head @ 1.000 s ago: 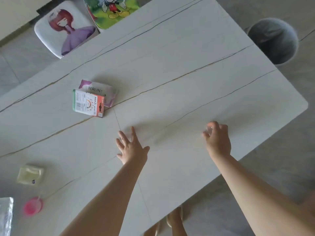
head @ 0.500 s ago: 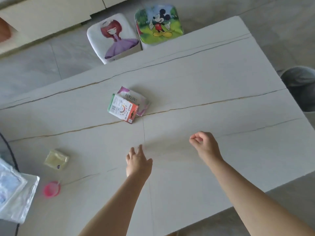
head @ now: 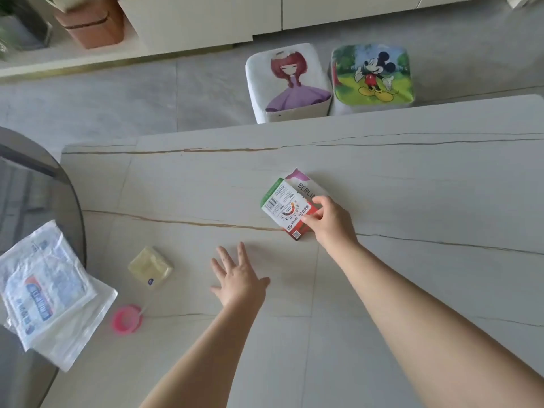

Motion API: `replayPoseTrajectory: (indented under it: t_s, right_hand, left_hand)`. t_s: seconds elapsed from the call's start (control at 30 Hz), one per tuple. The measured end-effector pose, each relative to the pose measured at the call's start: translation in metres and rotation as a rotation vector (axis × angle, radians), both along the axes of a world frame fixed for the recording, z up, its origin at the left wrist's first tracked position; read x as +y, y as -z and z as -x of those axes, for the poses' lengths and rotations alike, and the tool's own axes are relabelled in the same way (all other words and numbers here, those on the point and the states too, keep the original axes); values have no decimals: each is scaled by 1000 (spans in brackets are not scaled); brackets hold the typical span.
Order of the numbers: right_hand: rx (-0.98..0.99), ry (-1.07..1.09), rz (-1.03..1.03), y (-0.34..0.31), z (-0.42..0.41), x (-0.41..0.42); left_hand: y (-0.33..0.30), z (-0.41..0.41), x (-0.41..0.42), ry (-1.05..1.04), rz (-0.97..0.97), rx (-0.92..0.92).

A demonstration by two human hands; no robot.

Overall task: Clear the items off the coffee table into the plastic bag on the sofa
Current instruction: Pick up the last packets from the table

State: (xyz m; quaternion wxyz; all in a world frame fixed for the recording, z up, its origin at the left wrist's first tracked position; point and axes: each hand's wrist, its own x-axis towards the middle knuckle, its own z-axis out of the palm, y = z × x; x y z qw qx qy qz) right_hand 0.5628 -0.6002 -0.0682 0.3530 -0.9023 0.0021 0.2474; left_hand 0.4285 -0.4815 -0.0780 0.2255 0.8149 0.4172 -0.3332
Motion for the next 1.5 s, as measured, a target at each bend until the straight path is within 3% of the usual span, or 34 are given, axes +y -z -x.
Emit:
replayPoseTrajectory:
  t_s: [0.2, 0.4, 0.53, 0.67, 0.87, 1.0, 1.2, 1.37, 1.5]
  right_hand:
    - [-71, -66, 312, 19, -18, 29]
    - [-79, -61, 242, 14, -27, 33]
    - [-170, -147, 347, 19, -42, 28]
    - [-98, -65, 305, 31, -35, 30]
    - [41, -4, 69, 19, 2, 52]
    - [145, -76, -21, 0, 44, 72]
    - [163, -136, -61, -14, 86, 108]
    - [255, -118, -149, -21, 118, 128]
    - [304, -142, -95, -13, 139, 134]
  left_hand:
    - [16, -11, -4, -88, 21, 10]
    - [19, -13, -2, -94, 44, 20]
    - [21, -14, -2, -73, 50, 23]
    - [23, -14, -1, -61, 65, 21]
    - [18, -9, 4, -2, 59, 27]
    - [0, 20, 39, 21, 99, -168]
    - [-29, 91, 111, -193, 6, -299]
    - [-30, 143, 140, -700, -49, -224]
    - [-19, 153, 147, -860, -86, -156]
